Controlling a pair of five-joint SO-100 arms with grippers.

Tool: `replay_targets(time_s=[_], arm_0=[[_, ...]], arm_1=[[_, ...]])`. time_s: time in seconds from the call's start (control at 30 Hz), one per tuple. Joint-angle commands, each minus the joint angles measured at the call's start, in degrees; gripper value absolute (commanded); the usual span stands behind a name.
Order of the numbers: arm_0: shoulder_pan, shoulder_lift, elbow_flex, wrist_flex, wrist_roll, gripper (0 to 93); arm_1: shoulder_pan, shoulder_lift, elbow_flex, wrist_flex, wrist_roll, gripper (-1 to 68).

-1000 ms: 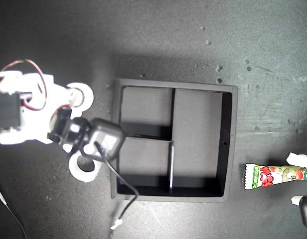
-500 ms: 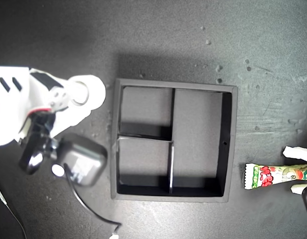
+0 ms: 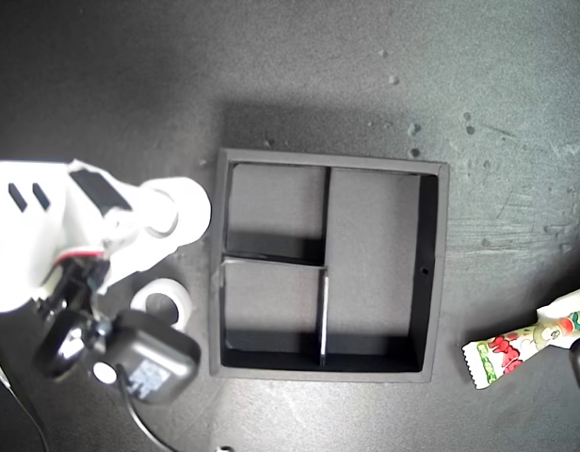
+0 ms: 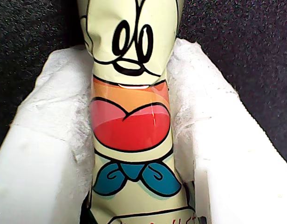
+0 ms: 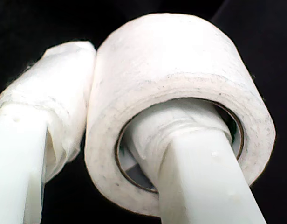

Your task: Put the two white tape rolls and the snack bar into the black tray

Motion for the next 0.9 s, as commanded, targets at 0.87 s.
replay_targets(time_s=[0.87], arm_0=[[12.3, -26.46, -19.95, -7.12, -10.72, 0.0]], arm_1=[[20.13, -52.56, -100.2, 48.87, -81.91, -0.4]])
